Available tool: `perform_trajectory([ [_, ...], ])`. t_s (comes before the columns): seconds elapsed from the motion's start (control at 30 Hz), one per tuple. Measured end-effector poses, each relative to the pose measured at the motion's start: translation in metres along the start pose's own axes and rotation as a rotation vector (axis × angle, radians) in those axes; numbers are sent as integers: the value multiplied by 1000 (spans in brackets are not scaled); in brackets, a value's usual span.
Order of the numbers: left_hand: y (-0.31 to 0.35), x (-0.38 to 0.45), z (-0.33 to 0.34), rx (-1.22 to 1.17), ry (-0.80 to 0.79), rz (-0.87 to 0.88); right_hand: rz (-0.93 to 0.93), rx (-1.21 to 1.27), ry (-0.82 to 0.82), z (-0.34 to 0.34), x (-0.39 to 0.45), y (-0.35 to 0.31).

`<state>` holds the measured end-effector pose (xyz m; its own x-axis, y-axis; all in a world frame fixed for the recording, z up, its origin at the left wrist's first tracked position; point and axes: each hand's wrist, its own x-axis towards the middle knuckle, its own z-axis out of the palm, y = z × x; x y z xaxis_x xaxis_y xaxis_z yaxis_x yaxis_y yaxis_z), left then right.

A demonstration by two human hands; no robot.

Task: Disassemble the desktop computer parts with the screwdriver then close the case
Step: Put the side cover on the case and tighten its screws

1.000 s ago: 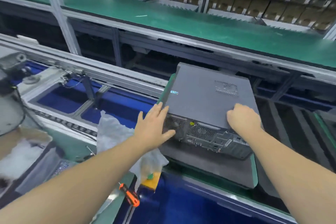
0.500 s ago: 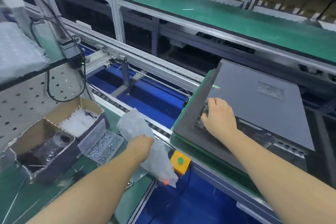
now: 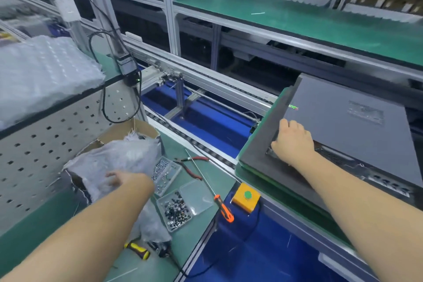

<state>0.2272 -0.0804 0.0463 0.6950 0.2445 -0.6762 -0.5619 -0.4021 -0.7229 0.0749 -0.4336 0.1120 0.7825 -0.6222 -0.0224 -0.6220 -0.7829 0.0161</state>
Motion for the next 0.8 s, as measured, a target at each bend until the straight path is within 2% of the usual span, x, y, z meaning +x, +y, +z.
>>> perform_trajectory([
  [0.1, 0, -13, -12, -70, 311, 78, 7, -5, -12, 0, -6, -1],
  [0.17, 4, -9, -10, -131, 435, 89, -1, -20, -9, 1, -11, -1],
  [0.3, 10, 6, 0, -171, 549, 70, 4, -44, -1, 2, -18, -5],
  [0.6, 7, 19, 12, -259, 648, 86, -3, -63, -10, -1, -19, -28],
  [0.8, -2, 7, -11, -483, 902, 169, -49, -27, -21, -14, -24, -47],
])
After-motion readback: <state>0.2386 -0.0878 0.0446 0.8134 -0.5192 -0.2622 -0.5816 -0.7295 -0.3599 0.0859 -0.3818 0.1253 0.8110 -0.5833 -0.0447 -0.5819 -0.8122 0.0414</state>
